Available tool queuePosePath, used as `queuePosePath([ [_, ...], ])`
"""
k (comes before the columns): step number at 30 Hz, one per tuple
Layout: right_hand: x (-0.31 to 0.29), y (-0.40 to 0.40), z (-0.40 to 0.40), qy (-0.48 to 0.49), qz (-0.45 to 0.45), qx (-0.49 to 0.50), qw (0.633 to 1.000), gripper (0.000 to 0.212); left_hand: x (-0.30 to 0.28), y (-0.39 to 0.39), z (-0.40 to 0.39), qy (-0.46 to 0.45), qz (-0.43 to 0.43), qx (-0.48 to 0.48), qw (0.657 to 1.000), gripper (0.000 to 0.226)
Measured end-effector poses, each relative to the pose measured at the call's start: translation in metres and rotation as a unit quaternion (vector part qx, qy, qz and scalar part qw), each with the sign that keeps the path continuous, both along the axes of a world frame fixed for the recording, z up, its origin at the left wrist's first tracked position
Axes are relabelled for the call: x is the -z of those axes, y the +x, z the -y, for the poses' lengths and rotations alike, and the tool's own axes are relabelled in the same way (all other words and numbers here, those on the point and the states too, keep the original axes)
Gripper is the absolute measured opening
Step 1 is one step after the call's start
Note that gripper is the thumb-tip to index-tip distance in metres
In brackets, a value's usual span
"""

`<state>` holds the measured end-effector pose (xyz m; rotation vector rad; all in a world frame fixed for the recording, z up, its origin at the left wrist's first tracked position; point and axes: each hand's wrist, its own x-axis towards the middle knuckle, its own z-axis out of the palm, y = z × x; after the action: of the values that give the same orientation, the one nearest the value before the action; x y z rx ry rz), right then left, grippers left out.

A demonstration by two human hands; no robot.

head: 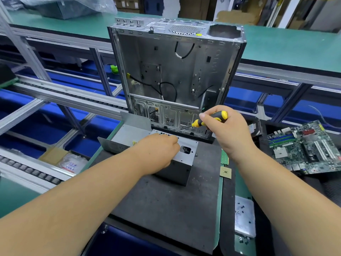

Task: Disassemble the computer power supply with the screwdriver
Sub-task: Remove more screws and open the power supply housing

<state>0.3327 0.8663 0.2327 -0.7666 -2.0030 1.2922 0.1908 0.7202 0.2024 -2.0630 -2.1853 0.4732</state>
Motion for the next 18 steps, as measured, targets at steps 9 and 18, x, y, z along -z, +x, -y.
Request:
queuePosePath([
  [9,-0.005,0.001,0.007,0.008,0.0,-0.034,0.999,0.01,0.001,0.001,0.004,0.024,0.019,0.004,1.0,0.014],
  [18,-0.007,-0.007,0.022,0.023,0.006,-0.04,0.999,0.023,0.024,-0.019,0.03,0.172,0.344,-0.102,0.917,0.032],
])
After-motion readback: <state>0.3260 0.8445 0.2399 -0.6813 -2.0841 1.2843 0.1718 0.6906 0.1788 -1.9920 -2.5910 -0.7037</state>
